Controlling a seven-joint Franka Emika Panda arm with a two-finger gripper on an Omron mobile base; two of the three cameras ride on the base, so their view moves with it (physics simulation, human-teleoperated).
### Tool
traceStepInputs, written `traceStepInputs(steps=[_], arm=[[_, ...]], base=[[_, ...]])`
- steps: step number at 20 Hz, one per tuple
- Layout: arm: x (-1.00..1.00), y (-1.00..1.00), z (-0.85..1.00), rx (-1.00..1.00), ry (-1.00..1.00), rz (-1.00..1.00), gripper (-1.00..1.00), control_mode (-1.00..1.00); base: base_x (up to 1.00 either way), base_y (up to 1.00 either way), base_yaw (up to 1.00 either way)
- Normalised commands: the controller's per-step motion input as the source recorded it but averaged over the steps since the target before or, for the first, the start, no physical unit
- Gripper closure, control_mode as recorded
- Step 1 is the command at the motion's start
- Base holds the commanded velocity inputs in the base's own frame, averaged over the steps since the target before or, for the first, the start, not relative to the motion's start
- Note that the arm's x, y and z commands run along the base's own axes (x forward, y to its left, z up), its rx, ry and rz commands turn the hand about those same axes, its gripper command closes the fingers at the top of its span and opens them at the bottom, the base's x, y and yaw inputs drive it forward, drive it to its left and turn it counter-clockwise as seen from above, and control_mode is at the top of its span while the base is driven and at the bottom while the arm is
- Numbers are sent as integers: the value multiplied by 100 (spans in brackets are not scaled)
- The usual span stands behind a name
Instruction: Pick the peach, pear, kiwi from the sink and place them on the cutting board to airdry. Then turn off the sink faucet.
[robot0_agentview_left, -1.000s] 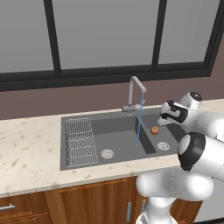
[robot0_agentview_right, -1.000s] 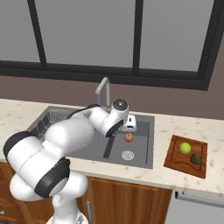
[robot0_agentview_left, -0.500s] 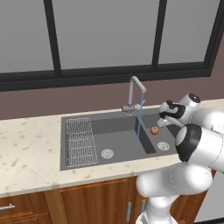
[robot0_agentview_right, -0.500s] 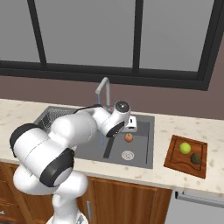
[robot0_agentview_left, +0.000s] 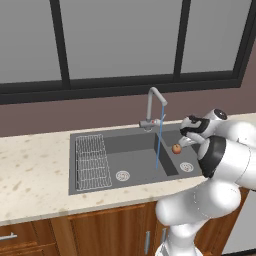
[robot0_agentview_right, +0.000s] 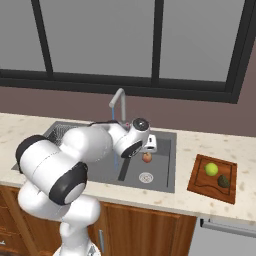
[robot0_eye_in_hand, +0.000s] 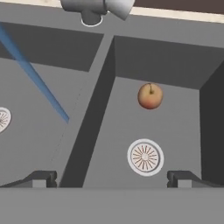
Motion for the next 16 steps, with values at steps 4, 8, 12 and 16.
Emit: traceStepInputs(steps=[4, 8, 12, 16], arm=[[15, 0, -19, 0, 0, 0, -100, -100], [15, 0, -22, 0, 0, 0, -100, -100], [18, 0, -22, 0, 0, 0, -100, -100], [20, 0, -17, 0, 0, 0, -100, -100]], base=[[0, 0, 0], [0, 0, 0], [0, 0, 0], [0, 0, 0]])
